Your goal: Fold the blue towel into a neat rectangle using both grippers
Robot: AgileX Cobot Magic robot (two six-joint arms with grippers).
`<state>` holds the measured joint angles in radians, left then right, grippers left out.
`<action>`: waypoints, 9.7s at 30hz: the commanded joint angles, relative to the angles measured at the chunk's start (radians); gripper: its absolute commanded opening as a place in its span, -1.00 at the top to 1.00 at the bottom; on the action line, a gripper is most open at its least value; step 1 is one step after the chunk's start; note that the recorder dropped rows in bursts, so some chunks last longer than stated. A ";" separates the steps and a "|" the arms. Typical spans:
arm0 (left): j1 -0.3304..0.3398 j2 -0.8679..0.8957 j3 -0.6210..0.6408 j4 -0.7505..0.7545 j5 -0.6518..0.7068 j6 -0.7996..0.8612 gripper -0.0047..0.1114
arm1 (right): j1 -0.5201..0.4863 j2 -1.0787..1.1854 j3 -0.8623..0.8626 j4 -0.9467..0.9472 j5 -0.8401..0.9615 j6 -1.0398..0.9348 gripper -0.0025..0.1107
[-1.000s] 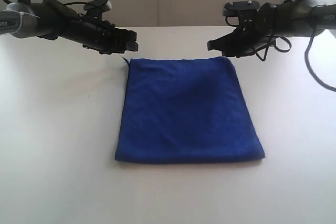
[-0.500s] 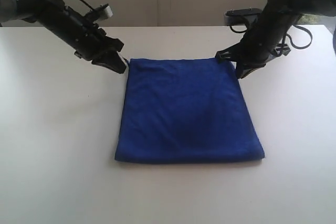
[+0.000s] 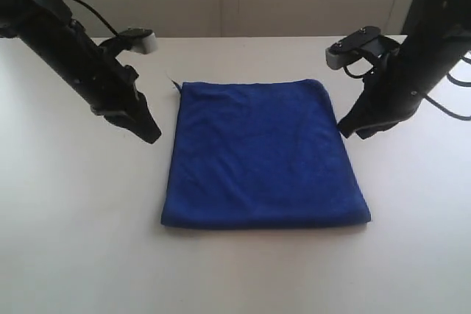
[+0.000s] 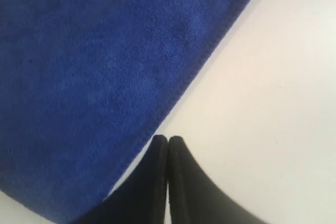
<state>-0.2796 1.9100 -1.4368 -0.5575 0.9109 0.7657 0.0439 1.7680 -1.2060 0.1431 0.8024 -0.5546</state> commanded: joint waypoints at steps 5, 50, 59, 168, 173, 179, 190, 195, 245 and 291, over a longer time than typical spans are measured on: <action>-0.124 -0.132 0.188 -0.009 0.007 0.331 0.92 | 0.089 -0.209 0.234 0.018 -0.109 -0.321 0.96; -0.193 0.000 0.343 -0.018 -0.256 0.733 -0.15 | 0.089 -0.106 0.440 0.114 -0.310 -0.680 -0.23; -0.193 0.000 0.343 -0.032 -0.260 0.733 -0.15 | 0.089 -0.036 0.473 0.114 -0.433 -0.683 -0.16; -0.104 0.104 0.095 0.233 -1.070 0.071 -0.12 | 0.116 0.178 0.166 0.162 -1.149 -0.488 0.20; -0.104 0.104 0.095 0.233 -1.065 0.071 -0.11 | 0.116 0.170 0.166 0.251 -1.144 -0.393 0.26; -0.104 0.102 0.039 0.231 -0.796 0.037 0.27 | 0.116 0.091 0.141 0.356 -0.915 -0.204 0.70; -0.082 0.093 -0.214 0.229 -0.360 -0.222 0.91 | 0.052 0.098 -0.147 0.350 -0.279 0.047 0.96; -0.071 0.153 -0.217 0.217 -0.297 -0.273 0.91 | 0.056 0.178 -0.231 0.350 -0.238 0.077 0.96; -0.071 0.191 -0.217 0.191 -0.211 -0.276 0.91 | -0.004 0.493 -0.411 0.356 -0.433 0.236 0.96; 0.018 0.335 -0.361 0.004 -0.187 -0.323 0.91 | 0.097 0.412 -0.468 0.340 -0.189 0.036 0.96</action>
<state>-0.2649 2.2213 -1.7856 -0.5141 0.6507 0.4472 0.1142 2.1830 -1.6632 0.4510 0.5832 -0.4428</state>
